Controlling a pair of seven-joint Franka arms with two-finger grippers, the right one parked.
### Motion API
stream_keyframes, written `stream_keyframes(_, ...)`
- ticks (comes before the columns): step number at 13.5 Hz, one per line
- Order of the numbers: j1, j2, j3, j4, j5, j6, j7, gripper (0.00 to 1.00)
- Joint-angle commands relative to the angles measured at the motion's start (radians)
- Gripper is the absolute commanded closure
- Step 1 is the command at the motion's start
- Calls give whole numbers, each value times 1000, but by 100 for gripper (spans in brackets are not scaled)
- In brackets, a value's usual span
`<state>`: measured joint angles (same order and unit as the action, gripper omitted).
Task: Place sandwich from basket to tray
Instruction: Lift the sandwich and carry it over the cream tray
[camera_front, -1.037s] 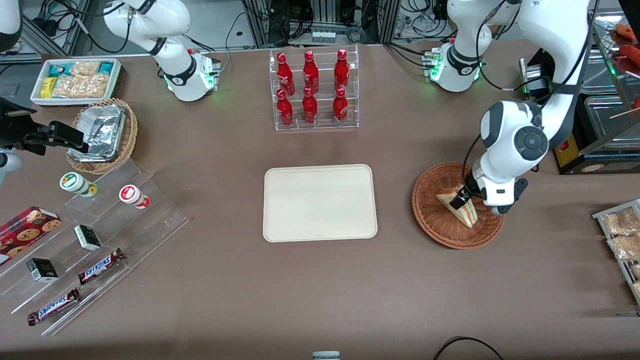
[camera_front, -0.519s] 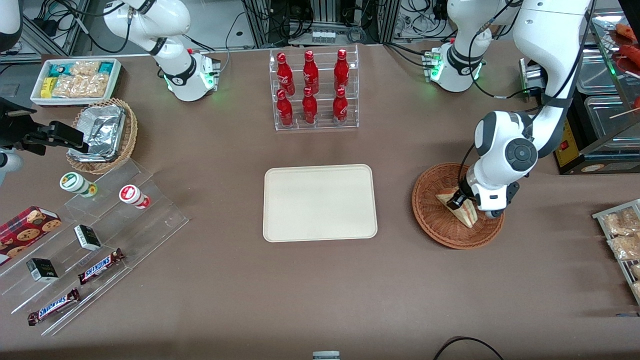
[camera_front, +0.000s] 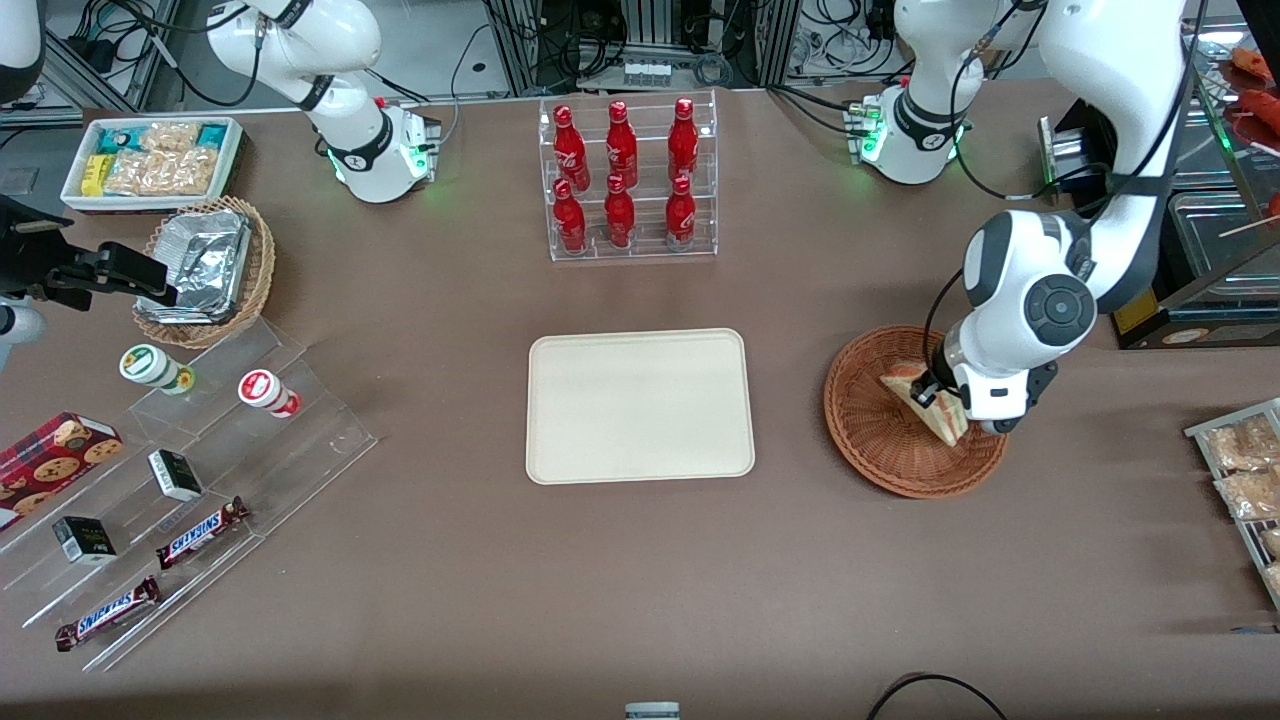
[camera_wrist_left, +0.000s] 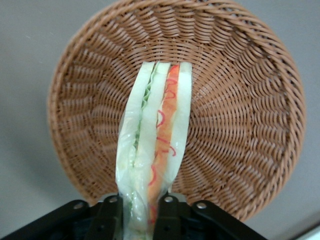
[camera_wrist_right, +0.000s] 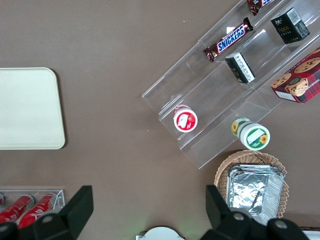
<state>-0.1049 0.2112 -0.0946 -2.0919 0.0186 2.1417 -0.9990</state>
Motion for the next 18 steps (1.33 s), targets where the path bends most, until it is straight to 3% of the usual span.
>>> stream_keyframes(1,-61,-1,-1,49,24,-54,-27,100)
stream_keyframes(4,-142,10,-2,99,23,-101,-10,100)
stream_keyframes(10,-398,164,-1,294,24,-166,-12,100)
stream_keyframes(14,-524,334,-1,498,23,-158,38,100)
stream_keyframes(18,-575,489,-16,706,-3,-157,53,100)
